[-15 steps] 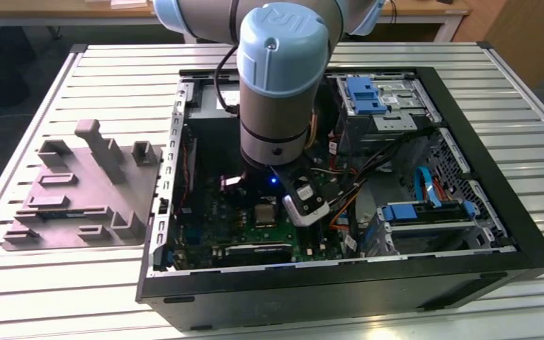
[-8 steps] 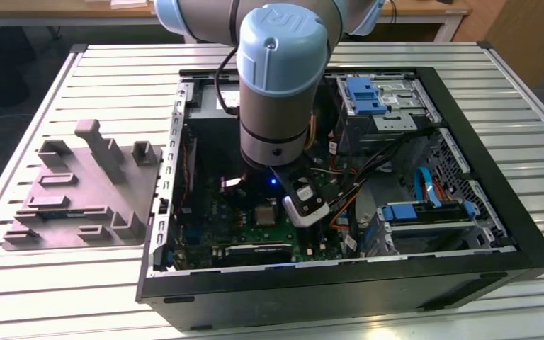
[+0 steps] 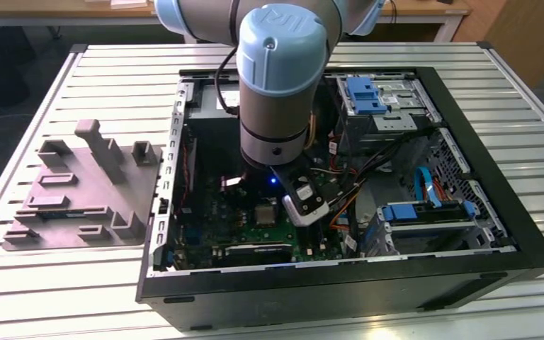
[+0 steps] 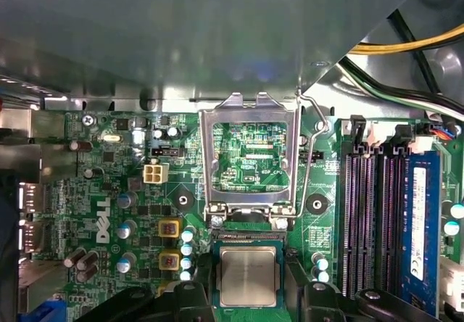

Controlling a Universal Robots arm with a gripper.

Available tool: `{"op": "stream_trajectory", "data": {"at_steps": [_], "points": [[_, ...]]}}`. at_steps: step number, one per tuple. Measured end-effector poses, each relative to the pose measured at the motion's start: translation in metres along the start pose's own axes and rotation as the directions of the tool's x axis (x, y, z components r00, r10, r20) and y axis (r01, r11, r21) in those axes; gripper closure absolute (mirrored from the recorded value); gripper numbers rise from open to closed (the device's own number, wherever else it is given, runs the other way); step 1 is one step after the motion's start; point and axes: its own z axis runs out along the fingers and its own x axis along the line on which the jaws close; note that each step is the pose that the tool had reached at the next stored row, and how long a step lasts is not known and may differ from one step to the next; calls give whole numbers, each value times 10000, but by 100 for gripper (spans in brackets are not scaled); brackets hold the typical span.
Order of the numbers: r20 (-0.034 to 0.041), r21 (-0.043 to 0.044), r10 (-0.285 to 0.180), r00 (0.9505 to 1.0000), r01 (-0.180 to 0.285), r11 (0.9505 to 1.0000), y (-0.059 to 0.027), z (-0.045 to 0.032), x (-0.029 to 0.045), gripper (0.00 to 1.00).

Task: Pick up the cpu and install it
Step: 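Place the cpu into insertion slot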

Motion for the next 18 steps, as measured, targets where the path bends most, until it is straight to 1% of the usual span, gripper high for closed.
{"op": "stream_trajectory", "data": {"at_steps": [12, 18], "points": [[2, -4, 9, 10000, -9, 10000, 1, 7, 0, 53], [2, -2, 85, 10000, -85, 10000, 1, 4, 0, 53]]}}
